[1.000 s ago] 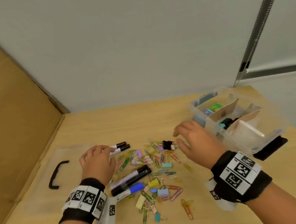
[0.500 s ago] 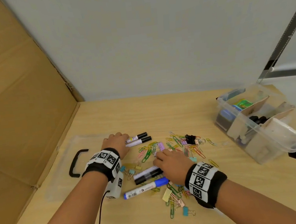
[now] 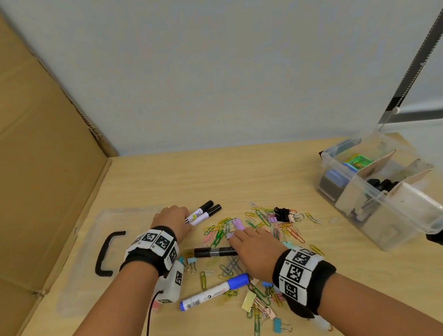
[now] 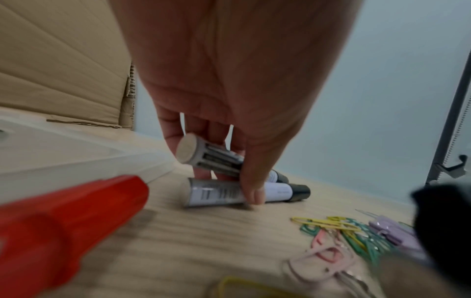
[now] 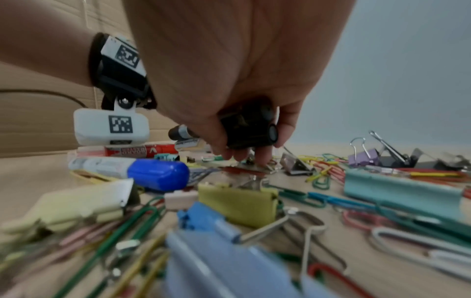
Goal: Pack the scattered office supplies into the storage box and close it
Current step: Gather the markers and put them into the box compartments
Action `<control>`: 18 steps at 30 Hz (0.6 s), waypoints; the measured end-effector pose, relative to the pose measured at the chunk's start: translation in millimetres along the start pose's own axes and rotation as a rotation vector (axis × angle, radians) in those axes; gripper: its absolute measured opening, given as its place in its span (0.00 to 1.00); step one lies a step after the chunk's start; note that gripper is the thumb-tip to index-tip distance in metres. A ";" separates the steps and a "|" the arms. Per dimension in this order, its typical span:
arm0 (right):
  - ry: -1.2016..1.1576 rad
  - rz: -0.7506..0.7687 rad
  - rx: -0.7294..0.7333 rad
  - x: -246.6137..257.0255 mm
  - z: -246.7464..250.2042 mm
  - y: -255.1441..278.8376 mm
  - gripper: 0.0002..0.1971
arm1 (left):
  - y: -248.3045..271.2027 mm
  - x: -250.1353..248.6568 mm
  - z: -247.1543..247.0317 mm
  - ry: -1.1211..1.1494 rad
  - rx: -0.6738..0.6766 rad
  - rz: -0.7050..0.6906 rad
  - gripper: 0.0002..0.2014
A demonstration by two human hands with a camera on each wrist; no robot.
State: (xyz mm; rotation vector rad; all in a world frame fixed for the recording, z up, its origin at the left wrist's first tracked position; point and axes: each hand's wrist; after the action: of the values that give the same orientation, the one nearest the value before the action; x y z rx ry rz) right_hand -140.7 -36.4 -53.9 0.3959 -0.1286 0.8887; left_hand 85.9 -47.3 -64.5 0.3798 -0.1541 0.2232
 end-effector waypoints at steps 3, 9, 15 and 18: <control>-0.018 -0.009 -0.052 -1.2 4.4 7.4 0.26 | 5.8 -0.6 0.6 0.042 -0.022 0.019 0.15; -0.150 -0.077 -0.269 -26.0 27.9 39.7 0.22 | 28.7 -5.1 11.3 0.322 -0.258 0.035 0.12; -0.206 -0.069 -0.425 -79.7 96.7 90.6 0.14 | 39.3 -40.6 27.6 0.499 -0.286 -0.039 0.08; -0.231 -0.186 -0.472 -118.3 132.2 124.3 0.08 | 40.3 -64.9 34.1 0.535 -0.298 -0.060 0.06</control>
State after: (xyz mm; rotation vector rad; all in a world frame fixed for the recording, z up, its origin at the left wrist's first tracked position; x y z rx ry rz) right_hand -304.4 -103.9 70.9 0.0649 -0.4962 0.6020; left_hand 9.9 -36.0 -31.4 0.0198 0.3479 0.2316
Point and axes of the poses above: each hand's wrist, its own y-axis away from the middle knuckle, its own z-axis out of the back of the hand, x = y × z, and after that the axes turned 15 degrees about -y, right-handed
